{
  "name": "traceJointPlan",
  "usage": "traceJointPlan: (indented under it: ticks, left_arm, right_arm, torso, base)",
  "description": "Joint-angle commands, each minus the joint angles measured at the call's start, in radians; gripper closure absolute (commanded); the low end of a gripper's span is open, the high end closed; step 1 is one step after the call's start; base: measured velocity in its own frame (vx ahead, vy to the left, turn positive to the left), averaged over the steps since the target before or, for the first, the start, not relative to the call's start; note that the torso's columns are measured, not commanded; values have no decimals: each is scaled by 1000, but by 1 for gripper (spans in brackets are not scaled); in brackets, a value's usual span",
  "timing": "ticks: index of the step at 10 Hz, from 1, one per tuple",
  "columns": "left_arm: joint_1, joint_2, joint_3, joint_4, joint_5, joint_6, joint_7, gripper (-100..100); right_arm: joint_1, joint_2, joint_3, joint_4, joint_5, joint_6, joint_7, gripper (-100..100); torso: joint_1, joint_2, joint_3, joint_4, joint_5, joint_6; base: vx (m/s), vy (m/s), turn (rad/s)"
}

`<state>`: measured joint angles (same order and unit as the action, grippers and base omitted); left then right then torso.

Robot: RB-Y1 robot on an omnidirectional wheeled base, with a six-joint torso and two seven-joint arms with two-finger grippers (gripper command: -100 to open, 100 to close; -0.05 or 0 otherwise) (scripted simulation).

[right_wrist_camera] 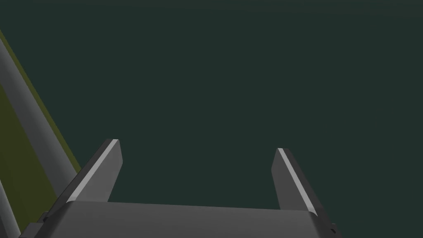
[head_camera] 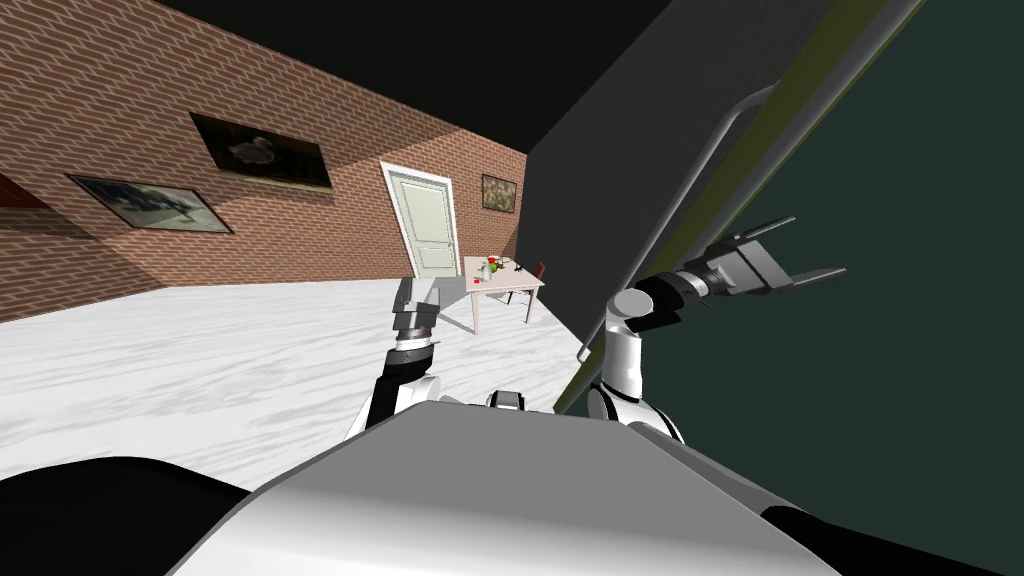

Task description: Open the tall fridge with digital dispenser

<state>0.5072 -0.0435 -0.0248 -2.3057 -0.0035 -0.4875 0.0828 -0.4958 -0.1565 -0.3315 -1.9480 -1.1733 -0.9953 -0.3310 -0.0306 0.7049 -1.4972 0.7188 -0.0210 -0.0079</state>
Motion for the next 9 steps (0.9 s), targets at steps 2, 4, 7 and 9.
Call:
traceJointPlan:
  ticks: [2, 4, 7, 9]
  left_arm:
    - [0, 0, 0, 0, 0, 0, 0, 0]
    - [0, 0, 0, 0, 0, 0, 0, 0]
    - [0, 0, 0, 0, 0, 0, 0, 0]
    - [0, 0, 0, 0, 0, 0, 0, 0]
  right_arm:
    - [-29, 11, -3, 0, -83, -38, -4, -100]
    - [-47, 8, -5, -11, -122, -59, -4, -100]
    - [-64, 3, -6, -22, -161, -80, -3, -100]
    - [-82, 1, -7, -32, -200, -100, -3, -100]
  torso:
    - [-4, -3, -4, -1, 0, -1]
    - [-5, -7, -6, -3, -2, -3]
    - [-9, -10, -9, -3, -2, -3]
    - [-9, -12, -11, -5, -2, -5]
  base:
    - [0, -16, 76]
    - [0, -10, 65]
    - [-6, -8, 56]
    - [-1, -18, 66]
